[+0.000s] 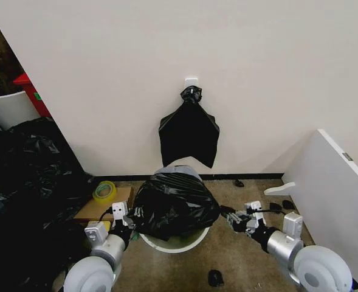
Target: Place the garbage bag over the trash bin.
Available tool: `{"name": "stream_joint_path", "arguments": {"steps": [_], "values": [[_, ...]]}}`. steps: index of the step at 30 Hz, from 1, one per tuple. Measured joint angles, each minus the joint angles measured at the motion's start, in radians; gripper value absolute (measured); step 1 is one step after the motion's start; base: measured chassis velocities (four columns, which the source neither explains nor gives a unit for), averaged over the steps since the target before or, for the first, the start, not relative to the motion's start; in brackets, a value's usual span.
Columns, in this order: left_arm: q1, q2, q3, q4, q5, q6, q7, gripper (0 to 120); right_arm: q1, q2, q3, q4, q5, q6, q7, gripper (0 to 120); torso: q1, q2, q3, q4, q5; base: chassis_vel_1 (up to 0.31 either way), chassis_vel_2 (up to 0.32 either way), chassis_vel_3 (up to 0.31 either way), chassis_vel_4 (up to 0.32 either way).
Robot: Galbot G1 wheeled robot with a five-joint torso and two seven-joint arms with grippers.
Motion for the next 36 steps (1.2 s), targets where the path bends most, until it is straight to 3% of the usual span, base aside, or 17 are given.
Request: {"name": "stream_joint_path", "arguments": {"steps": [7,12,15,19,27,30,36], "values": [[-0.009,-0.001,0.000,0.008,-0.011,0.013,-0.027,0,-0.077,0.012,0.082,0.060,0.007,-0.002,0.010,60,0.000,0.000,0.000,-0.0001,0.0000,0.000,0.000,0.000,0.000],[-0.011,0.007,0.001,0.006,-0.010,0.033,-0.036,0,-0.129,0.008,0.114,0.141,-0.094,0.015,-0.017,79,0.000,0.000,0.000,-0.0001,0.0000,0.000,0.000,0.000,0.000],[-0.010,0.014,0.006,0.001,0.005,0.041,-0.036,0,-0.136,-0.005,0.106,0.182,-0.154,0.021,-0.044,87,0.000,0.000,0.000,-0.0002,-0.0002,0.000,0.000,0.000,0.000],[-0.001,0.025,0.023,-0.018,0.052,0.052,-0.022,0,-0.082,-0.072,-0.029,0.248,-0.289,-0.015,-0.099,100,0.000,0.000,0.000,-0.0001,-0.0002,0.000,0.000,0.000,0.000],[0.028,0.042,0.037,-0.051,0.118,0.070,0.003,0,0.165,-0.142,-0.242,0.204,-0.278,-0.106,-0.096,100,0.000,0.000,0.000,0.0002,0.0002,0.000,0.000,0.000,0.000],[0.042,0.045,0.037,-0.057,0.126,0.070,0.006,0,0.181,-0.143,-0.266,0.192,-0.274,-0.119,-0.096,100,0.000,0.000,0.000,0.0002,0.0002,0.000,0.000,0.000,0.000],[0.055,0.037,0.033,-0.062,0.136,0.067,0.009,0,0.216,-0.135,-0.332,0.160,-0.287,-0.148,-0.101,79,0.000,0.000,0.000,-0.0001,0.0000,0.000,0.000,0.000,0.000]]}}
